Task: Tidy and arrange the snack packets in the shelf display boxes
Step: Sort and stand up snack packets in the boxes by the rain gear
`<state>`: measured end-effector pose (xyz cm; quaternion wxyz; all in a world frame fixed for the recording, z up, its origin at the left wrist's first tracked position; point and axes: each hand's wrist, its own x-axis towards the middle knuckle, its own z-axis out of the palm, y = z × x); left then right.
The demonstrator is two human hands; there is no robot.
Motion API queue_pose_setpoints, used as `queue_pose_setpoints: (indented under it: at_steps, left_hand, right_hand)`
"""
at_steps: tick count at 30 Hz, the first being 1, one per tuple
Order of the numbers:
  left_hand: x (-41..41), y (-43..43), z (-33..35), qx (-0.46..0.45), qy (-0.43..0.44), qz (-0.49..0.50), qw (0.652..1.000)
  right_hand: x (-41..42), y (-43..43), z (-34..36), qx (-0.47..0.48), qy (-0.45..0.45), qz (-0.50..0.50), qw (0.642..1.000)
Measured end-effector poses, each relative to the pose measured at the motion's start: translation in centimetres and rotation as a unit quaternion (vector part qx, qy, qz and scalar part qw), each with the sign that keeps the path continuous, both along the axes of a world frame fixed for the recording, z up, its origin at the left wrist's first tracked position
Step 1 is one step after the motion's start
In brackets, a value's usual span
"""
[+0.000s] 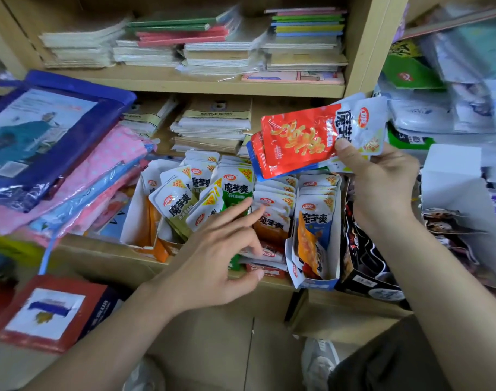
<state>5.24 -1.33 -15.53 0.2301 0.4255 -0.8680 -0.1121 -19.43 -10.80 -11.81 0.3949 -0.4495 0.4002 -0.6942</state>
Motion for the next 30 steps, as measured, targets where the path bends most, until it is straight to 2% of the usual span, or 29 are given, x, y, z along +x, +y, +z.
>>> queue_pose_setpoints:
  at_steps: [6,13,18,23,27,30]
  left_hand:
    - [-0.1,-0.8,0.4,0.057,0.017,0.008,0.998]
    - [0.2,-1.0,0.7,-0.002,0.04,-0.004,0.999]
    - [0.6,-0.9,0.0,-0.001,0.112,-0.011,0.994]
    - [0.1,-1.9,-0.6,-0.013,0.189,0.04,0.981]
    - [-0.2,-2.7,-0.1,0.093,0.246,0.07,0.962]
    - [-0.3,-3.2,0.2,0.135,0.23,0.092,0.959]
  right_hand:
    - [0.6,0.3,0.1,-0.003,-0.012,0.003,1.0]
    - [0.8,0.3,0.1,-0.005,-0.007,0.002,1.0]
    - [0.9,0.2,0.1,0.002,-0.011,0.001,1.0]
    - [0.9,0.2,0.1,0.002,-0.012,-0.003,1.0]
    - [0.9,0.1,0.0,0.006,-0.013,-0.001,1.0]
    - [0.9,0.1,0.0,0.004,-0.009,-0.003,1.0]
